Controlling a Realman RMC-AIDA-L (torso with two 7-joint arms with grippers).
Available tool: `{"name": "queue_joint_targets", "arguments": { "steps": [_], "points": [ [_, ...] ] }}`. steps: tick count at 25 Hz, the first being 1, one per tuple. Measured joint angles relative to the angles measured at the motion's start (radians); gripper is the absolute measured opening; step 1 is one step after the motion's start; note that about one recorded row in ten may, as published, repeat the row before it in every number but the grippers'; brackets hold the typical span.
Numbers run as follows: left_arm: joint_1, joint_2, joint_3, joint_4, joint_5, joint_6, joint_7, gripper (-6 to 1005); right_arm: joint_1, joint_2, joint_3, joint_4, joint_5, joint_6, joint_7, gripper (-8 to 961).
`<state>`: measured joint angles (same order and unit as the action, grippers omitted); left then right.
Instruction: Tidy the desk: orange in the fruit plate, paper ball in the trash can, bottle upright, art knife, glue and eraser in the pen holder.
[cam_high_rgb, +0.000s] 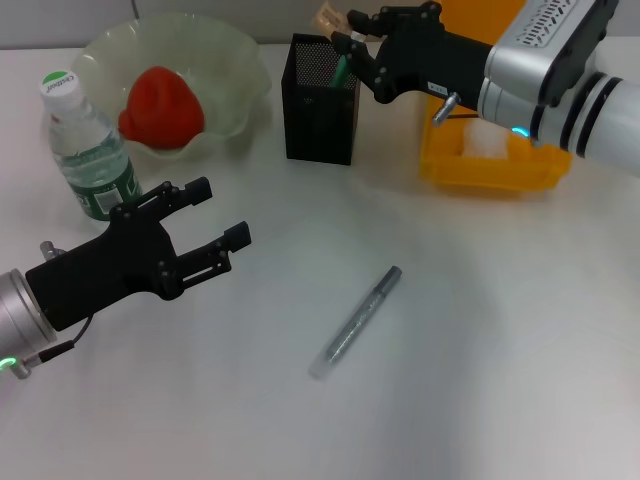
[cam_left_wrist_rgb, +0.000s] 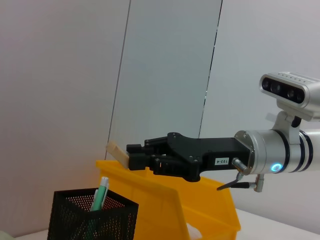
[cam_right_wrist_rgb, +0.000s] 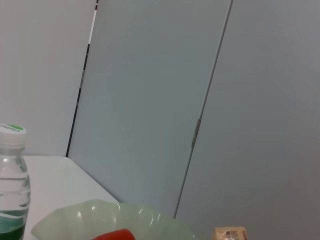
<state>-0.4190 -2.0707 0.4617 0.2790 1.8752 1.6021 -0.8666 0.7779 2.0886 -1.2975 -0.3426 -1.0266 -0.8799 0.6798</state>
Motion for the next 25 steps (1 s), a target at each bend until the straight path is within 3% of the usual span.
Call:
{"name": "queue_joint_targets", "arguments": {
  "steps": [8, 18, 22, 25],
  "points": [
    [0.000, 0.000, 0.000, 0.000, -0.009, 0.000, 0.000, 786, 0.014, 0.001, -0.003, 0.004, 0.000, 0.028, 0.036, 241],
    [-0.002, 0.002, 0.001, 0.005, -0.012, 0.003, 0.000, 787, 0.006, 0.001, 0.000, -0.002, 0.016, 0.021, 0.052, 456],
    [-0.002, 0.003, 0.002, 0.006, -0.012, 0.005, 0.000, 787, -0.003, 0.001, 0.000, -0.002, 0.058, 0.001, 0.052, 636],
    [0.000, 0.004, 0.007, 0.008, -0.010, 0.006, 0.000, 787, -0.027, -0.001, 0.001, -0.003, 0.116, -0.066, 0.052, 635]
  ]
}}
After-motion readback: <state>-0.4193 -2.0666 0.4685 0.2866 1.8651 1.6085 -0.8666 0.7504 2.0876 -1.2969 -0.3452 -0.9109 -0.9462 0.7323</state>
